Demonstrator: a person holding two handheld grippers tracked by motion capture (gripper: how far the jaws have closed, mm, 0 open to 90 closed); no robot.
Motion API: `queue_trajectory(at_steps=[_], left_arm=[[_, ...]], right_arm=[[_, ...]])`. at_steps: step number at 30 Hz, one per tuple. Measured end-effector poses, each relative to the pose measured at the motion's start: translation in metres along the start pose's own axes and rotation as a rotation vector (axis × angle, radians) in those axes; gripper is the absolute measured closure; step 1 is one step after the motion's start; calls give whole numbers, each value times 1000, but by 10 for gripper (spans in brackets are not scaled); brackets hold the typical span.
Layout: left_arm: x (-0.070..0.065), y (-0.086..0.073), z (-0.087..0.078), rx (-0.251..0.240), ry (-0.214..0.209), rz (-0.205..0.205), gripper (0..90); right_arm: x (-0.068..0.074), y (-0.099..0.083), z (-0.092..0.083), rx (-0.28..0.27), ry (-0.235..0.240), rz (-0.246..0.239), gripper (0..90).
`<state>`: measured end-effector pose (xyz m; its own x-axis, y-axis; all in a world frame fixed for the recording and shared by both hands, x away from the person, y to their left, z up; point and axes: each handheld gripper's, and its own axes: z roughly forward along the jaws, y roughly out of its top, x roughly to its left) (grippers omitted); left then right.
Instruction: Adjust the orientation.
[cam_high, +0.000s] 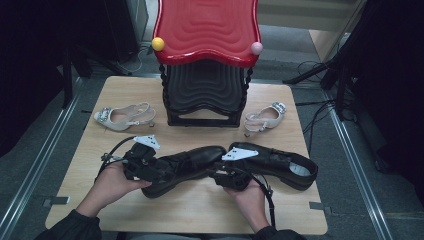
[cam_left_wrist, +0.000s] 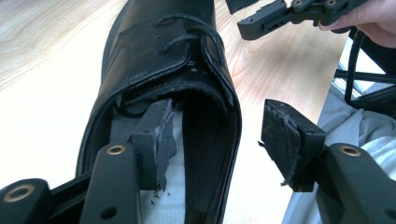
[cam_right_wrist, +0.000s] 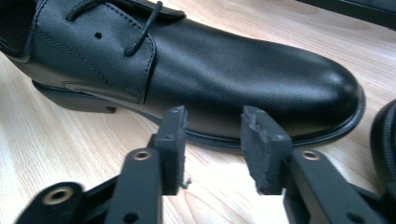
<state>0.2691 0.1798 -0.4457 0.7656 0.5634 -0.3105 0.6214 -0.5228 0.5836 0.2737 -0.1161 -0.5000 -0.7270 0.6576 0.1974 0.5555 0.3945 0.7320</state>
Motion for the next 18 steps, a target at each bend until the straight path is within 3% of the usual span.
queue_trajectory(at_steps=[4, 5, 8, 9, 18], left_arm=[[0, -2, -10, -11, 17, 20, 416], [2, -3, -14, -15, 0, 6, 413], [5, -5, -18, -19, 3, -12, 410], [7, -7, -21, -20, 11, -20, 409], [16, -16, -32, -19, 45, -67, 402]], right_arm=[[3, 0, 4, 9, 0, -4, 716], [3, -1, 5, 13, 4, 4, 765], [3, -1, 7, 21, 11, 11, 812], [4, -1, 8, 26, 22, 11, 878], [8, 1, 17, 54, 44, 32, 900]])
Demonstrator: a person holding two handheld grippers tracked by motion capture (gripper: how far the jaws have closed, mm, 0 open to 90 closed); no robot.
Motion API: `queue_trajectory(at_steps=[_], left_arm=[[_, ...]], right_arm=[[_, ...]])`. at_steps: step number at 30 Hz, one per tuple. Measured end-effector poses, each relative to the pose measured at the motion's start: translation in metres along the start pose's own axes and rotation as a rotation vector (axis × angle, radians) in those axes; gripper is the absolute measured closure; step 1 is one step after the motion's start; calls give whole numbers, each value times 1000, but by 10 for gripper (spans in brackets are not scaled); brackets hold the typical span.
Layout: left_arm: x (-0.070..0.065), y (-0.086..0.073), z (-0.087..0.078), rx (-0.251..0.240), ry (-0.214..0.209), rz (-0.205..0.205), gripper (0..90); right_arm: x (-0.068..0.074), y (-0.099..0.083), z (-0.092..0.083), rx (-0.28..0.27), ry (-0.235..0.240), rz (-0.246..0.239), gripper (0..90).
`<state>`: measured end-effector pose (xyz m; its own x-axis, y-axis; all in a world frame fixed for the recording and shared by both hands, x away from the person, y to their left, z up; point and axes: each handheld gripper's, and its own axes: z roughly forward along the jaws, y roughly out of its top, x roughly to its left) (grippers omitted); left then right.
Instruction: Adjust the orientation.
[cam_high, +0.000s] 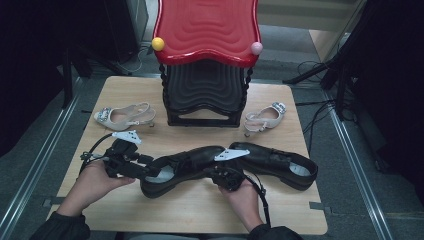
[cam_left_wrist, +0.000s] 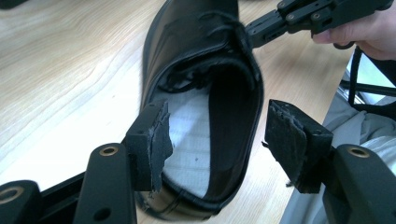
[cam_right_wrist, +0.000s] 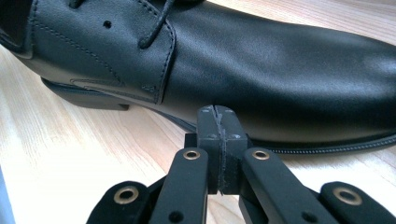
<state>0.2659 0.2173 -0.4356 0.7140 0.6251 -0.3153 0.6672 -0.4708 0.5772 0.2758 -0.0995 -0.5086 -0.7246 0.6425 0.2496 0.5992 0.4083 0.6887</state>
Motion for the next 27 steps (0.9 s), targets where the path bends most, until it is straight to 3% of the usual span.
queue_trajectory(at_steps=[5, 27], left_arm=[[4, -5, -2, 15, 23, -7, 396], [13, -22, -14, -10, 72, -52, 388]], right_arm=[[-1, 2, 2, 1, 0, -1, 900], [-6, 13, 9, 21, 8, 1, 900]])
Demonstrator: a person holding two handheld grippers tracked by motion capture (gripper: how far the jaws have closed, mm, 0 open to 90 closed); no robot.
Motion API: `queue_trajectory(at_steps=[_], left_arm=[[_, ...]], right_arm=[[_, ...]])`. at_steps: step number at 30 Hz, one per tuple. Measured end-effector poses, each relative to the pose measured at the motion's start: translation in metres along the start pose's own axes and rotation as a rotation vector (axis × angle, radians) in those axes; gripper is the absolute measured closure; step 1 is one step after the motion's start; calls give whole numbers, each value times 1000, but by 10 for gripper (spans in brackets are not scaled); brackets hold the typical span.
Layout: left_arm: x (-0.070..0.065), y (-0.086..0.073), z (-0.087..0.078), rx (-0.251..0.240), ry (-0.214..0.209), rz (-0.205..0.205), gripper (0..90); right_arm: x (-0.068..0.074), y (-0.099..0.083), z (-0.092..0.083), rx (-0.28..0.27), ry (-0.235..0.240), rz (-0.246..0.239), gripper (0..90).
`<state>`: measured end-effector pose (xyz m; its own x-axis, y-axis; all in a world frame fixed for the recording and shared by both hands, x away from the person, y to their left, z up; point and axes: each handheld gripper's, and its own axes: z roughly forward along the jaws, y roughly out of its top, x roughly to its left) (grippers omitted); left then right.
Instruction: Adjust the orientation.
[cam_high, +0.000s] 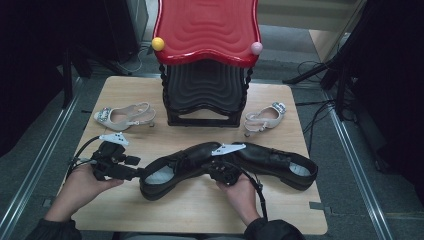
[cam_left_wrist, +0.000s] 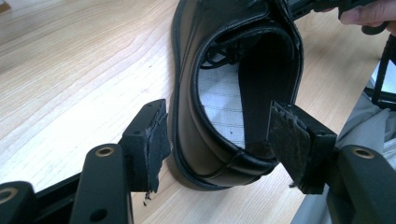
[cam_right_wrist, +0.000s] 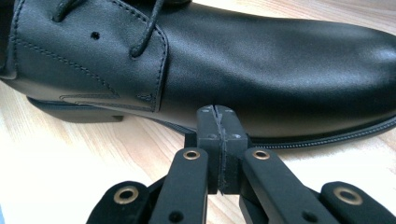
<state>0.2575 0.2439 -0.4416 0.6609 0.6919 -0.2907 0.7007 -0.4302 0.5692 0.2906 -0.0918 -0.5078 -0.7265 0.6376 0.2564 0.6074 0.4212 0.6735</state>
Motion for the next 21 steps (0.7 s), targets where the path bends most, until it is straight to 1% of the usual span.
queue_trajectory(at_steps=[4, 9, 11, 12, 15, 17, 18, 19, 20, 21], left_arm=[[2, -3, -2, -3, 13, -7, 390], [5, -9, -5, -14, 12, -30, 386], [6, -10, -5, -12, 13, -29, 386], [6, -11, -6, -17, 13, -38, 386], [7, -14, -6, -16, 21, -42, 401], [9, -18, -6, -34, 36, -40, 436], [9, -18, -6, -34, 36, -40, 466], [11, -19, -7, -49, 39, -50, 495], [12, -19, -8, -55, 41, -54, 514], [12, -19, -8, -55, 41, -54, 557]], right_arm=[[-1, 2, 2, 4, 0, 1, 900], [-6, 5, 5, 15, -8, 12, 900], [-6, 6, 6, 16, -4, 14, 900], [-7, 7, 7, 15, -5, 16, 900], [-8, 9, 9, 16, -3, 12, 900], [-9, 11, 11, 14, -5, 19, 900], [-9, 11, 11, 14, -5, 19, 900], [-11, 11, 13, 14, -3, 22, 900], [-11, 12, 13, 13, -3, 28, 900], [-11, 12, 13, 13, -3, 28, 900]])
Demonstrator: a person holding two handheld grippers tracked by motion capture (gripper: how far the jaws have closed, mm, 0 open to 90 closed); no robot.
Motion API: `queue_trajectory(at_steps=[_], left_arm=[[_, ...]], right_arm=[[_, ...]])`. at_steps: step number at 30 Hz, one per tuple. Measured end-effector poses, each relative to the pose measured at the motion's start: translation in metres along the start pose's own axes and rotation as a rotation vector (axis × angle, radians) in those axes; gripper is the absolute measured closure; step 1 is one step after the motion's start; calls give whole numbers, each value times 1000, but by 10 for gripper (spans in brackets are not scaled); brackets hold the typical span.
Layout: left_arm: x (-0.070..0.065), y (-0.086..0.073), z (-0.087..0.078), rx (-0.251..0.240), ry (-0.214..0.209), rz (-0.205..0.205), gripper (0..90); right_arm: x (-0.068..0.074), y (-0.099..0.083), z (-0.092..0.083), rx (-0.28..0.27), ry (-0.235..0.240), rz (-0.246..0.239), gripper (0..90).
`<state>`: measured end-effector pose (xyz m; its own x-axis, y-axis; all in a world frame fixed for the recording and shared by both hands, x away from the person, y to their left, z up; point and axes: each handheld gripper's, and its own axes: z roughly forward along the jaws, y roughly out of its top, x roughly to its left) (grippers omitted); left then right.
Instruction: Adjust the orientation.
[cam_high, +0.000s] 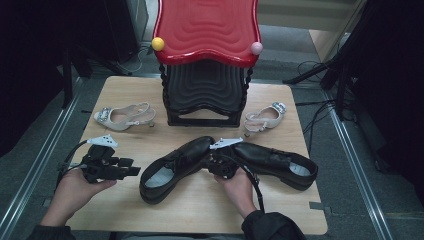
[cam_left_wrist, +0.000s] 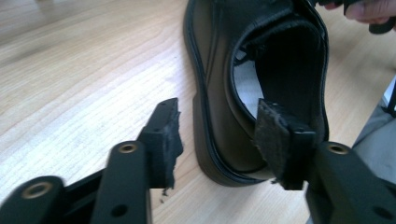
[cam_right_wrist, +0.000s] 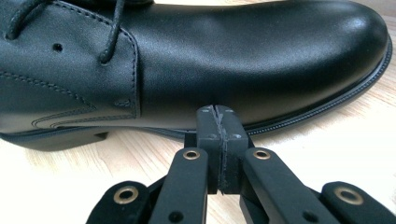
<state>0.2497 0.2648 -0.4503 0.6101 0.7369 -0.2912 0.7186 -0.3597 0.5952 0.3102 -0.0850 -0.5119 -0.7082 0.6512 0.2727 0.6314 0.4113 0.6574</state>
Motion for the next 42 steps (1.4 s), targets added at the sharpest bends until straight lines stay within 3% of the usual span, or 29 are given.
queue_trajectory(at_steps=[3, 6, 9, 11, 16, 22, 26, 35, 42], left_arm=[[2, -2, 2, -1, -7, -3, 675], [7, -4, 7, 22, -32, -7, 725], [9, -5, 8, 12, -46, -14, 786], [9, -5, 8, -1, -46, -4, 824], [7, -3, 16, 20, -56, 11, 893], [2, -2, 31, 56, -59, 36, 900], [-1, -1, 40, 83, -43, 27, 900], [-11, 0, 46, 89, -63, 14, 900], [-22, 3, 54, 100, -75, 32, 900]], right_arm=[[0, 3, 2, 3, 2, 1, 900], [0, 5, 4, 5, 9, 11, 900], [0, 6, 3, 3, 15, 8, 900], [4, 7, -2, -12, 29, 7, 900], [15, 7, -10, -28, 59, 3, 900], [28, 2, -11, -14, 89, -14, 900], [42, 2, -4, 15, 114, -45, 900], [38, 4, -2, 2, 85, -53, 900], [31, 6, -4, -9, 56, -34, 900]])
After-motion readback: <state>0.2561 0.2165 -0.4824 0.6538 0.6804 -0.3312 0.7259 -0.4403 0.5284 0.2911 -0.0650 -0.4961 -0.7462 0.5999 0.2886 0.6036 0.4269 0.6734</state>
